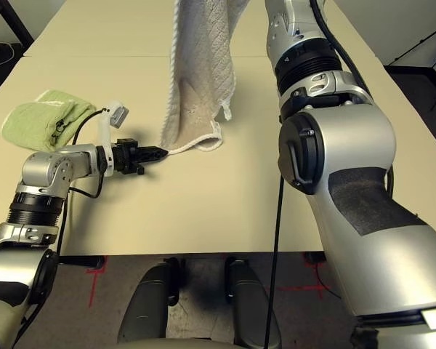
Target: Fold the towel and set it aside.
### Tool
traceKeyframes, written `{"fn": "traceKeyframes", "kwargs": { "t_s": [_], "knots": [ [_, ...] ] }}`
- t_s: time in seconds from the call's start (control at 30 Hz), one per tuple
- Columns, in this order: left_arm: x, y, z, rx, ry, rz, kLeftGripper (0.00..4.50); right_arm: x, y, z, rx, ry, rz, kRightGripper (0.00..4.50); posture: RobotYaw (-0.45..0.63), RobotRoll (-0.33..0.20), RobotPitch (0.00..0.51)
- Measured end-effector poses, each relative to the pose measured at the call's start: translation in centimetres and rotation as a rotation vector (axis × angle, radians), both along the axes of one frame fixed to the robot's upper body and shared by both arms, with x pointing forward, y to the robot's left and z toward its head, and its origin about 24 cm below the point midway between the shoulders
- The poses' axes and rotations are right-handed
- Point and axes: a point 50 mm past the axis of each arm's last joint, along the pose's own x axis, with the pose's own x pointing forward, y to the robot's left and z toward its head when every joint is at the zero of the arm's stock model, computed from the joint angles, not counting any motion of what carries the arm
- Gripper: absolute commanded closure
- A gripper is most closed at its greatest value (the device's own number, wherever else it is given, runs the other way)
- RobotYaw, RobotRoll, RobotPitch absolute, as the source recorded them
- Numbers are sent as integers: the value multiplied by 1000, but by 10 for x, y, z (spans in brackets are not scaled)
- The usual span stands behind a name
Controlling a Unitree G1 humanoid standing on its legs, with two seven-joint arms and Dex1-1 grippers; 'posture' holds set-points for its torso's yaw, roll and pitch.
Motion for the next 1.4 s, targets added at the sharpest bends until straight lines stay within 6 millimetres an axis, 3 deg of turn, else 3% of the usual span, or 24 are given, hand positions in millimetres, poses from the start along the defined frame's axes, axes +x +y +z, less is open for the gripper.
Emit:
{"fn": "traceKeyframes", "kwargs": {
  "t_s": [0.2,0.33,0.87,1.3,1.4],
  "knots": [
    [4,6,0,-2,-3,58,4432,0,-3,-1,-7,0,-6,4500,108,0,205],
    [6,18,8,20,-37,110,4432,4,-17,-8,-25,14,-42,4500,110,0,205],
    [-5,85,59,96,-206,358,4432,19,-89,-87,-192,171,-209,4500,114,0,203],
    [-8,102,91,121,-306,428,4432,21,-117,-140,-279,370,-226,4500,132,0,207],
    [-8,103,93,125,-310,431,4432,21,-122,-143,-286,401,-229,4500,133,0,209]
  ]
}}
